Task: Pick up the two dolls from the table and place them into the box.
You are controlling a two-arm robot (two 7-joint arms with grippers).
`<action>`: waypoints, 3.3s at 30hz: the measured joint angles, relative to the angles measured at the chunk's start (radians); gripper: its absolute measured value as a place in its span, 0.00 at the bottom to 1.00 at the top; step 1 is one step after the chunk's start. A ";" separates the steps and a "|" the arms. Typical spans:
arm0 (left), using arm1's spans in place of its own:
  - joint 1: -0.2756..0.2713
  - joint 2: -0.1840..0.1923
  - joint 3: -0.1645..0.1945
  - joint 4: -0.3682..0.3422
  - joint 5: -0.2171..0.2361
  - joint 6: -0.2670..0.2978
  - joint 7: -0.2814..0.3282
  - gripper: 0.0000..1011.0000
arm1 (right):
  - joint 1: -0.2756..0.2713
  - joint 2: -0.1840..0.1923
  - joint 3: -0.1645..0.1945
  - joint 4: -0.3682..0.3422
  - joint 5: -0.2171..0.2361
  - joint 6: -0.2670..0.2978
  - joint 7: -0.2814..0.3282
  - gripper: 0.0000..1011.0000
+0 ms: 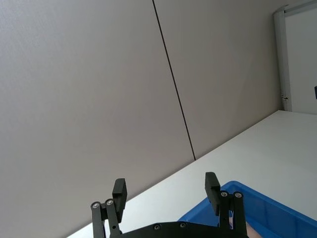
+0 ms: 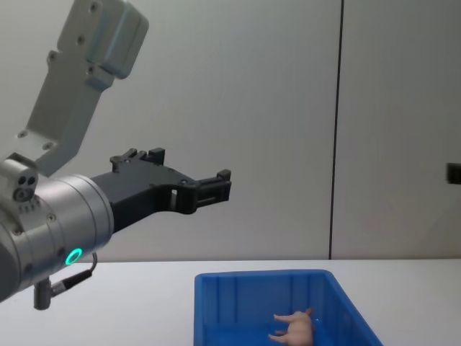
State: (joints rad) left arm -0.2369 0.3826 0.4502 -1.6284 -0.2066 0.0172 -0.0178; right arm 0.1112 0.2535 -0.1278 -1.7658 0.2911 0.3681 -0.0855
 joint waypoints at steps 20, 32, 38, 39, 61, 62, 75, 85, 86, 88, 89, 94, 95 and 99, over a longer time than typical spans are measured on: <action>0.131 0.129 -0.046 -0.154 -0.154 0.144 0.050 0.99 | -0.041 0.010 0.034 -0.020 0.034 -0.040 -0.093 0.99; 0.208 0.192 -0.062 -0.205 -0.255 0.261 0.070 0.99 | -0.047 0.011 0.038 -0.023 0.039 -0.046 -0.108 0.99; 0.223 0.203 -0.066 -0.194 -0.286 0.328 0.070 0.99 | -0.049 0.012 0.039 -0.023 0.041 -0.047 -0.111 0.99; 0.223 0.203 -0.067 -0.185 -0.290 0.341 0.068 0.99 | -0.049 0.012 0.039 -0.023 0.041 -0.047 -0.112 0.99; 0.116 0.129 -0.069 0.027 -0.237 0.400 -0.042 0.99 | -0.051 0.012 0.041 -0.024 0.042 -0.049 -0.116 0.99; 0.111 0.126 -0.069 0.036 -0.235 0.401 -0.044 0.99 | -0.051 0.012 0.041 -0.024 0.042 -0.049 -0.116 0.99; 0.075 0.102 -0.074 0.110 -0.212 0.420 -0.065 0.99 | -0.051 0.012 0.041 -0.024 0.042 -0.049 -0.116 0.99; 0.064 0.094 -0.077 0.137 -0.206 0.432 -0.065 0.93 | -0.051 0.012 0.041 -0.024 0.042 -0.049 -0.116 0.99; 0.063 0.093 -0.077 0.139 -0.206 0.432 -0.065 0.91 | -0.051 0.012 0.041 -0.024 0.042 -0.049 -0.116 0.99; 0.062 0.093 -0.077 0.142 -0.205 0.434 -0.065 0.89 | -0.051 0.012 0.041 -0.024 0.042 -0.049 -0.116 0.99; 0.061 0.092 -0.077 0.143 -0.205 0.434 -0.065 0.84 | -0.051 0.012 0.041 -0.024 0.042 -0.049 -0.116 0.99; 0.060 0.091 -0.078 0.147 -0.204 0.436 -0.065 0.72 | -0.051 0.012 0.041 -0.024 0.042 -0.049 -0.116 0.99; 0.059 0.091 -0.078 0.148 -0.204 0.437 -0.065 0.68 | -0.051 0.012 0.041 -0.024 0.042 -0.049 -0.116 0.99; 0.058 0.090 -0.078 0.150 -0.204 0.438 -0.065 0.59 | -0.051 0.012 0.041 -0.024 0.042 -0.049 -0.116 0.99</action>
State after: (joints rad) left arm -0.1787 0.4726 0.3717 -1.4780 -0.4102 0.4548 -0.0827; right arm 0.0600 0.2657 -0.0868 -1.7898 0.3331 0.3194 -0.2015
